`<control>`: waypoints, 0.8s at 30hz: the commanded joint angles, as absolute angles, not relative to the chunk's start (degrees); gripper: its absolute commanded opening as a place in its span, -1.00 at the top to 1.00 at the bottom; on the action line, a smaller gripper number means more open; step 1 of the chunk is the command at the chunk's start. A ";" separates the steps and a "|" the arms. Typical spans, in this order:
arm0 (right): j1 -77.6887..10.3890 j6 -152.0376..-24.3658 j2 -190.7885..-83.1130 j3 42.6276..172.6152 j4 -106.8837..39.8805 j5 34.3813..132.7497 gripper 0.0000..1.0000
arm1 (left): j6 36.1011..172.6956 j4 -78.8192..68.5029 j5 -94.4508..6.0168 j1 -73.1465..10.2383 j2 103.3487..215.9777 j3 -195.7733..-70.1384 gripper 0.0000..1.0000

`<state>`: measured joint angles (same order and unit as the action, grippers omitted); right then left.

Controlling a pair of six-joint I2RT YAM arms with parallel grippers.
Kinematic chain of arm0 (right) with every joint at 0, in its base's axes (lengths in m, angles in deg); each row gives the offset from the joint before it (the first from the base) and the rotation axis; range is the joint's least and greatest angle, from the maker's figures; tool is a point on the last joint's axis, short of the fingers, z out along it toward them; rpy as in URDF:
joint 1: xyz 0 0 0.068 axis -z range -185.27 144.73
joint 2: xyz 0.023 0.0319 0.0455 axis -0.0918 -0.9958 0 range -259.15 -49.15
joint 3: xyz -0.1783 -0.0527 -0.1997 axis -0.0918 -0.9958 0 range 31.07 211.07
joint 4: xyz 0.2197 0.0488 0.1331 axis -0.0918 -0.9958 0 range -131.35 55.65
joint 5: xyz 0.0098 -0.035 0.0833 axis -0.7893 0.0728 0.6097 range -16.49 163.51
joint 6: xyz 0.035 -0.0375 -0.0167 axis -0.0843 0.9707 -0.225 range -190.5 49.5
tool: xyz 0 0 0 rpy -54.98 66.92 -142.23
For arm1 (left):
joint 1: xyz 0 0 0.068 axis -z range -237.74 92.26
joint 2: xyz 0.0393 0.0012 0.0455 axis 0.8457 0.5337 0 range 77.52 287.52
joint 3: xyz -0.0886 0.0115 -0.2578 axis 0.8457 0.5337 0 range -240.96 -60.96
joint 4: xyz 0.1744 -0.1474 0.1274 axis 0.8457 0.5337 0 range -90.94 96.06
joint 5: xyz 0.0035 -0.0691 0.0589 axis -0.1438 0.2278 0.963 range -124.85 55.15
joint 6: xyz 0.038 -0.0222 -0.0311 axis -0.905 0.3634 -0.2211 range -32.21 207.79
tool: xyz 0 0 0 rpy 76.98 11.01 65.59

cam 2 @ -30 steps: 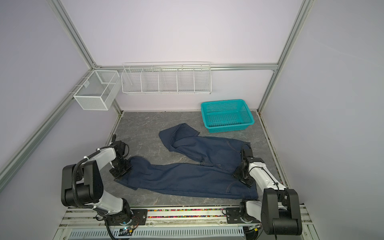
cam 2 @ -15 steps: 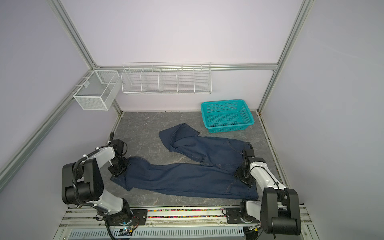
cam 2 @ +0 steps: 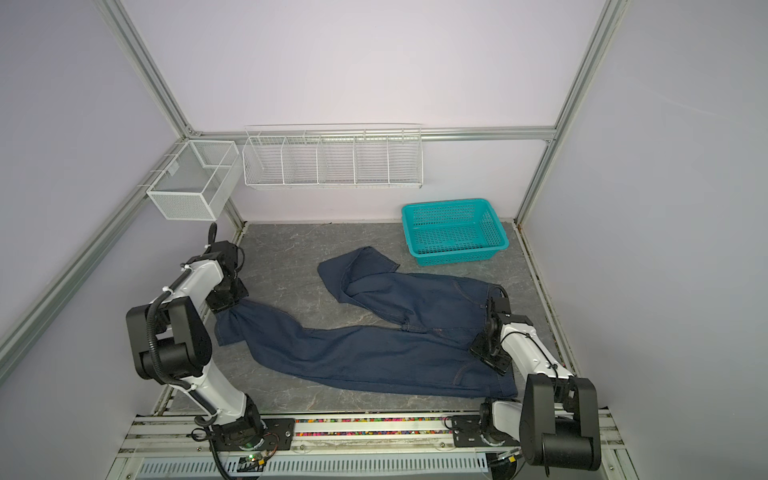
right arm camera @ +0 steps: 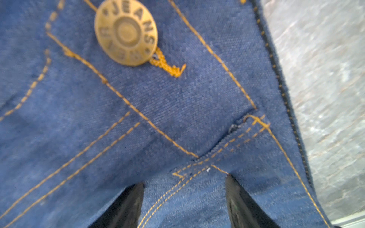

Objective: Fold and stack the trousers

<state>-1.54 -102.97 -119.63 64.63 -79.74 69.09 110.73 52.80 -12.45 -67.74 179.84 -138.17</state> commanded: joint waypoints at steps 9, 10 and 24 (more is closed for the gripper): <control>-0.31 -102.04 -119.72 65.61 -81.20 67.41 -0.36 | 101.81 57.16 -1.60 -67.09 190.66 -153.08 1.00; -0.29 -102.05 -119.64 65.61 -81.20 67.54 -0.36 | 101.61 57.80 -2.32 -66.67 191.36 -153.49 1.00; -0.33 -96.50 -115.78 71.38 -79.97 73.65 -0.42 | 102.98 60.57 -6.28 -63.44 185.48 -148.12 0.01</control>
